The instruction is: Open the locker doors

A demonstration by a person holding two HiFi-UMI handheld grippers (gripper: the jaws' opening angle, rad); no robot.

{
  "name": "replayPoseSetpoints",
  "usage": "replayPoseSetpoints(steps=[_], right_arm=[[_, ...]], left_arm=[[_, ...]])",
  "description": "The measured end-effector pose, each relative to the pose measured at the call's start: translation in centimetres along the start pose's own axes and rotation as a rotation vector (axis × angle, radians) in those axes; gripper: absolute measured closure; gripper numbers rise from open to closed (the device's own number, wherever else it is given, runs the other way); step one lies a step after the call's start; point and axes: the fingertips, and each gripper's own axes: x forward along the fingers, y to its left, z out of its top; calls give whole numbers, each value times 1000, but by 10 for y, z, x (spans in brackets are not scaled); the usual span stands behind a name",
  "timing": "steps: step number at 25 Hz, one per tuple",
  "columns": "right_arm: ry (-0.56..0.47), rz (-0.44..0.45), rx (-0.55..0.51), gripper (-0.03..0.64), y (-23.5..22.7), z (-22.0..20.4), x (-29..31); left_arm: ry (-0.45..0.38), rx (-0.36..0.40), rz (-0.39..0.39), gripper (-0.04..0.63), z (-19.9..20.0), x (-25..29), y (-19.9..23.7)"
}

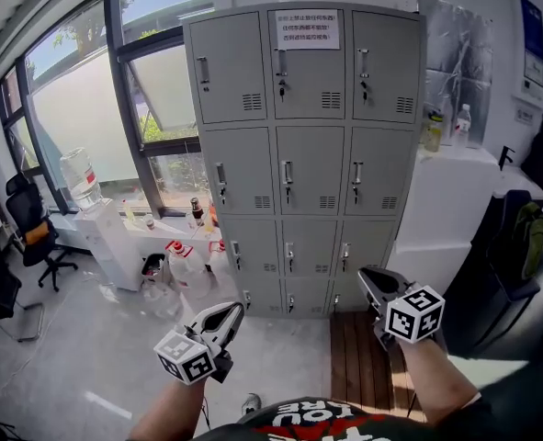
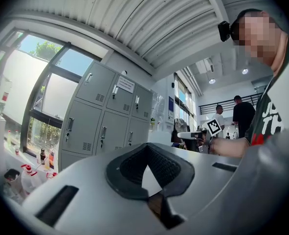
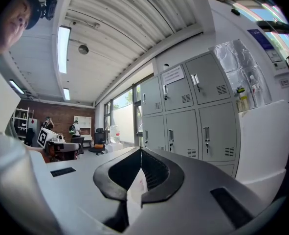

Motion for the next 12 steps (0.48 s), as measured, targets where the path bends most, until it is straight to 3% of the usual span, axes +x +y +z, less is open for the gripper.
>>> replayPoseSetpoints(steps=[8,12], right_arm=[[-20,-60,-7,584,-11,6,146],[-35,-103,-14,584,-20,30,220]], left_arm=[[-18,9,-89,591,8,43,149],[-7,33,-146,591,37,72,225]])
